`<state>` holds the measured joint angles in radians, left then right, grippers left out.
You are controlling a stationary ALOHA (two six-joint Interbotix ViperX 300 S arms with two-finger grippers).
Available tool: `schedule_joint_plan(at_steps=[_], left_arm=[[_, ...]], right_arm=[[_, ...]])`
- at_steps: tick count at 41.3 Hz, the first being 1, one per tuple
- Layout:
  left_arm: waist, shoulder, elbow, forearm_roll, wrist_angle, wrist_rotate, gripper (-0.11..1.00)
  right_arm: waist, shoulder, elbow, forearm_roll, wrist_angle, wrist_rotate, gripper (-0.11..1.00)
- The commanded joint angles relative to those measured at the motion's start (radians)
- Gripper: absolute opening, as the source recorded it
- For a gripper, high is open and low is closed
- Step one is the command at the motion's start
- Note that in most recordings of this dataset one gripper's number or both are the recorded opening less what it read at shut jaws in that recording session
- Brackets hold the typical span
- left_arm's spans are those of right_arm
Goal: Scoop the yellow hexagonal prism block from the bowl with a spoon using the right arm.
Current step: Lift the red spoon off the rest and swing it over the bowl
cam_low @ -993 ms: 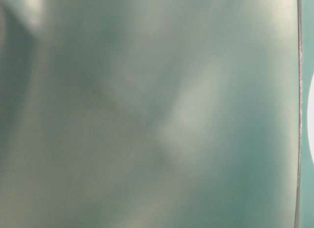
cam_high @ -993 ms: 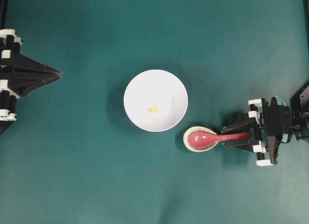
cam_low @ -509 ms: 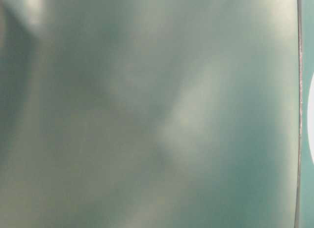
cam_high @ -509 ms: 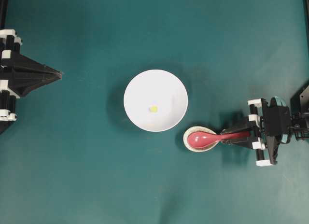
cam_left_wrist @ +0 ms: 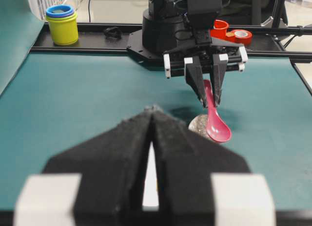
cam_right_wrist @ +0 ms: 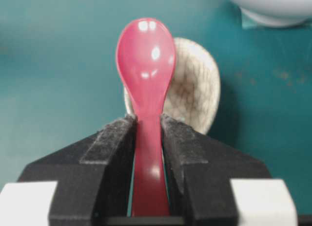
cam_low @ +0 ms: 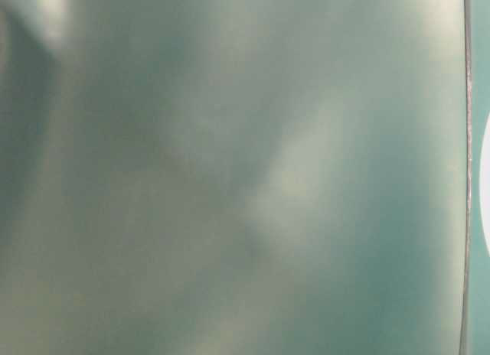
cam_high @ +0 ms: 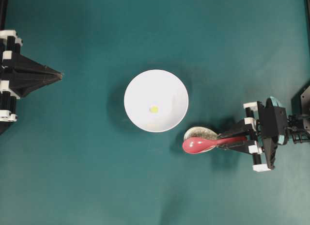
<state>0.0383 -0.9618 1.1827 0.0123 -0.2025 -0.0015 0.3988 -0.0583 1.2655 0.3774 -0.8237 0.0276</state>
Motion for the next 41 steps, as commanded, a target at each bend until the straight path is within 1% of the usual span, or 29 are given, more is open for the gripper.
schedule_joint_plan(at_steps=[1,8,10,15,20,28,35,41], left_arm=[[0.002,0.009,-0.015,0.002,-0.005,0.0,0.0],[0.002,0.009,-0.014,0.002,-0.005,0.002,0.01],[0.002,0.009,-0.014,0.002,-0.006,0.005,0.0],[0.002,0.009,-0.014,0.002,-0.005,0.008,0.0],[0.002,0.009,-0.015,0.002,-0.005,0.011,0.01],[0.002,0.009,-0.014,0.002,-0.009,0.011,0.01],[0.002,0.009,-0.015,0.002,-0.011,0.012,0.01],[0.002,0.009,-0.015,0.003,-0.011,0.012,0.01]], right_arm=[[-0.025,-0.078,-0.034,0.002,0.083,-0.005,0.23],[-0.097,-0.207,-0.081,0.0,0.29,-0.028,0.23],[-0.114,-0.233,-0.092,0.0,0.334,-0.037,0.23],[-0.176,-0.301,-0.135,0.0,0.488,-0.064,0.23],[-0.255,-0.356,-0.209,-0.008,0.686,-0.095,0.23],[-0.339,-0.38,-0.322,-0.032,0.914,-0.115,0.23],[-0.407,-0.374,-0.402,-0.069,1.062,-0.114,0.23],[-0.46,-0.362,-0.454,-0.094,1.149,-0.114,0.23]])
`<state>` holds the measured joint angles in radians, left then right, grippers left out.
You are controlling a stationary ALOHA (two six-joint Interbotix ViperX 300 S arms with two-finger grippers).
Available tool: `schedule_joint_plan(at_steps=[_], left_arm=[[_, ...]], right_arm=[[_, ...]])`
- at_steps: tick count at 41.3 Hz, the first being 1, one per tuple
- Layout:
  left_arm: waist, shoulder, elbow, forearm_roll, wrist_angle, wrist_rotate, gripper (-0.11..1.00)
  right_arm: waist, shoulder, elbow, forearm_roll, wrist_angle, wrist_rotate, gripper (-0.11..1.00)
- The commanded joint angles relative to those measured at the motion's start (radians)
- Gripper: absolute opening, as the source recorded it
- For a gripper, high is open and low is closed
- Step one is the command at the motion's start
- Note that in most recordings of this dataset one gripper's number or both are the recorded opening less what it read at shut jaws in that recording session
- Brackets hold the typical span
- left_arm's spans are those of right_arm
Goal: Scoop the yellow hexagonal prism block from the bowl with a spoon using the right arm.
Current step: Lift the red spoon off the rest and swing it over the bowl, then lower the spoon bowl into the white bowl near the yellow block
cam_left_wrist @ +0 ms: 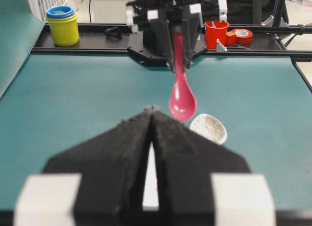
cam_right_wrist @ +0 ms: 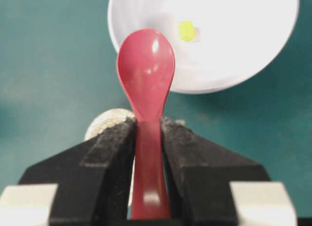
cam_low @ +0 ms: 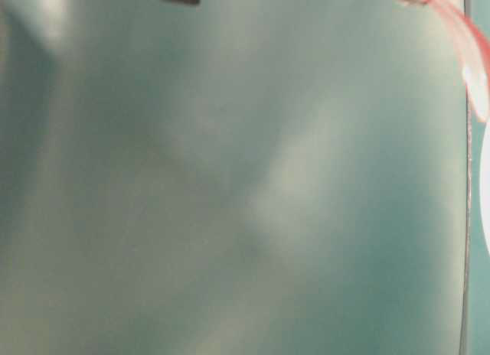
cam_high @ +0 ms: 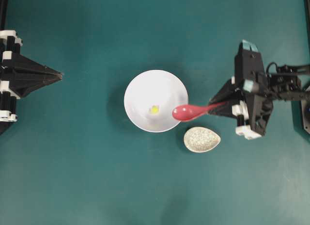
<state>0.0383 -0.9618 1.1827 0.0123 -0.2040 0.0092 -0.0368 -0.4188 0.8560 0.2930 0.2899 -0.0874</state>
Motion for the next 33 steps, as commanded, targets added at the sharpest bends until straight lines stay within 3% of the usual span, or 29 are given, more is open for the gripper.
schedule_joint_plan(at_steps=[1,8,25,33], left_arm=[[0.002,0.009,-0.015,0.002,-0.009,0.002,0.01],[0.002,0.009,-0.015,0.003,-0.009,0.002,0.01],[0.002,0.009,-0.015,0.003,-0.009,0.002,0.01],[0.002,0.009,-0.015,0.002,-0.009,0.002,0.01]], right_arm=[[-0.031,0.002,-0.052,-0.011,0.046,0.002,0.23],[-0.075,0.046,-0.123,-0.034,0.155,0.002,0.23],[-0.083,0.242,-0.362,-0.08,0.465,0.0,0.23],[-0.081,0.298,-0.426,-0.094,0.523,0.002,0.23]])
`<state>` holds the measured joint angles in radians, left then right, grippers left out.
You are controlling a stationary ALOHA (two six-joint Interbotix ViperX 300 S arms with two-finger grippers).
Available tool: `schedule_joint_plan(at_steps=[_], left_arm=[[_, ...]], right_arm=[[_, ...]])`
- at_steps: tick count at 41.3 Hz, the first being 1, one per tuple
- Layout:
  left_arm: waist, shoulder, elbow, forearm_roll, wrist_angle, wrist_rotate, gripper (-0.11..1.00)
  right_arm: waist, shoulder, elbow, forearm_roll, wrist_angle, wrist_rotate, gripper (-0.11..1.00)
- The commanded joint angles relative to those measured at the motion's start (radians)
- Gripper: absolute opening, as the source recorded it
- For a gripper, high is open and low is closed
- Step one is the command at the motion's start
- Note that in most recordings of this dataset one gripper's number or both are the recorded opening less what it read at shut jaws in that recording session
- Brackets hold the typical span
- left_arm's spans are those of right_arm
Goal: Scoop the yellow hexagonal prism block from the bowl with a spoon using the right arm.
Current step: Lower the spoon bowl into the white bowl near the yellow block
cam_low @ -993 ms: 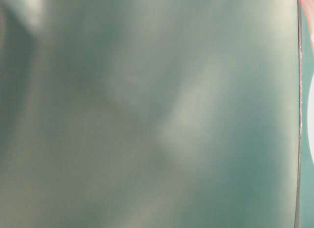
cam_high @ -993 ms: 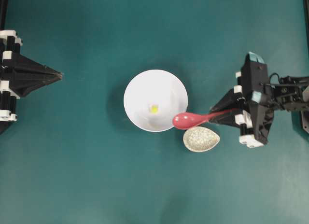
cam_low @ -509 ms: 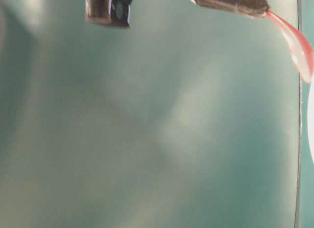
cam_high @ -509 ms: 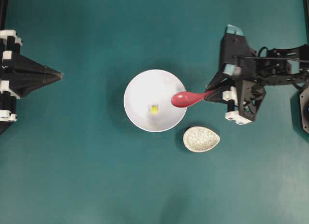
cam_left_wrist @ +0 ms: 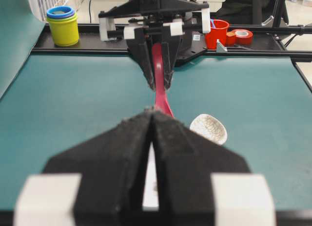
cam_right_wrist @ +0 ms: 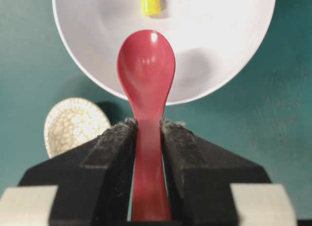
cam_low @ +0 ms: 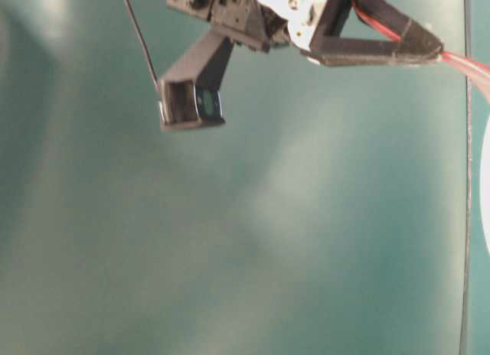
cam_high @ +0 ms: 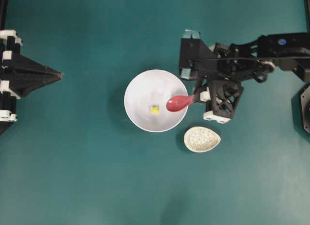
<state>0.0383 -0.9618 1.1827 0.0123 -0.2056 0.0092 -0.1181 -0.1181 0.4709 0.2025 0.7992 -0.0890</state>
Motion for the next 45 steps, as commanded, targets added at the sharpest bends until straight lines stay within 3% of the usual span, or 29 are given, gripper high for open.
schedule_joint_plan(at_steps=[1,45], left_arm=[[0.002,0.009,-0.015,0.003,-0.009,0.0,0.01],[0.002,0.009,-0.014,0.002,-0.009,0.002,0.0]], right_arm=[[-0.002,0.003,-0.048,-0.005,0.015,0.003,0.23],[-0.002,0.158,-0.092,-0.043,-0.044,-0.002,0.23]])
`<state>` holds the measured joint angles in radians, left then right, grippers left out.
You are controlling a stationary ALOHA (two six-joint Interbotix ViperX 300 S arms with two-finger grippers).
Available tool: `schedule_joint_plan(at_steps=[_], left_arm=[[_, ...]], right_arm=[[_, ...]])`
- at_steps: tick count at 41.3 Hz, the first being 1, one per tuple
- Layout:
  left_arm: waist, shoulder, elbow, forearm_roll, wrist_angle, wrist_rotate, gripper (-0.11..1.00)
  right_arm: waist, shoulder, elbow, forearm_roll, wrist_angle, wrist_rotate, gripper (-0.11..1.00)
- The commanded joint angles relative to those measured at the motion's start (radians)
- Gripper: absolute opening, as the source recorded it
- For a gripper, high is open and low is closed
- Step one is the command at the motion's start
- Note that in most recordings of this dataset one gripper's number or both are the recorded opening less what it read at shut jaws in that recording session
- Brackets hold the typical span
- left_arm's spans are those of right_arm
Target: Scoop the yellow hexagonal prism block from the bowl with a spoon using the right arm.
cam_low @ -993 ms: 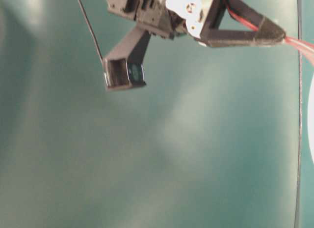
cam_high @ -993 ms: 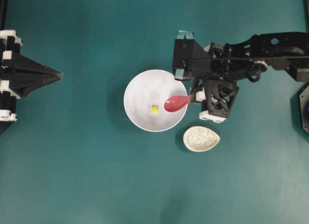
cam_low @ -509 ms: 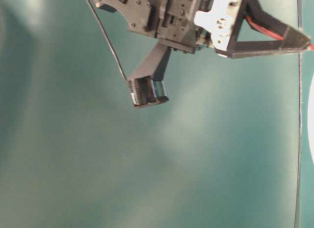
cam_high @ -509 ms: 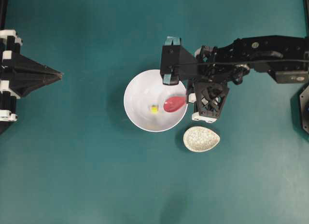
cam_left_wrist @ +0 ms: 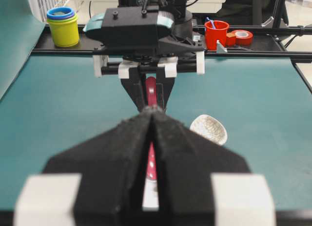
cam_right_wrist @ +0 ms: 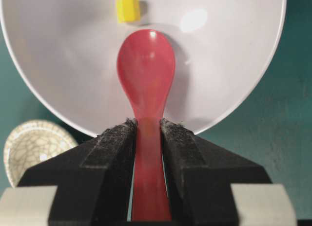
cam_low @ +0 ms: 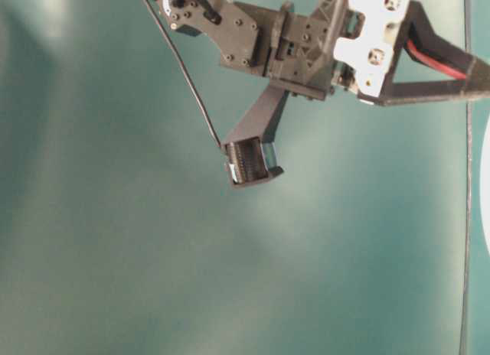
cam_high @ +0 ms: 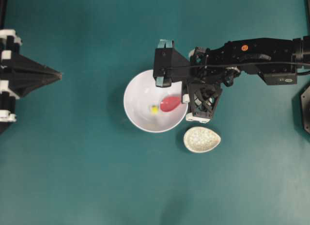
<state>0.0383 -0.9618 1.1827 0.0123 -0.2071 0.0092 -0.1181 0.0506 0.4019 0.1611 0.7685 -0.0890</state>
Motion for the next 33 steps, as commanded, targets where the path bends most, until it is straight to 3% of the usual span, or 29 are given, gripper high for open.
schedule_joint_plan(at_steps=[1,33], left_arm=[[0.002,0.009,-0.015,0.003,-0.008,0.002,0.0],[0.003,0.009,-0.014,0.003,-0.005,0.002,0.01]], right_arm=[[-0.002,-0.008,-0.023,-0.002,-0.018,-0.002,0.23],[0.044,0.015,-0.051,0.003,-0.098,-0.002,0.23]])
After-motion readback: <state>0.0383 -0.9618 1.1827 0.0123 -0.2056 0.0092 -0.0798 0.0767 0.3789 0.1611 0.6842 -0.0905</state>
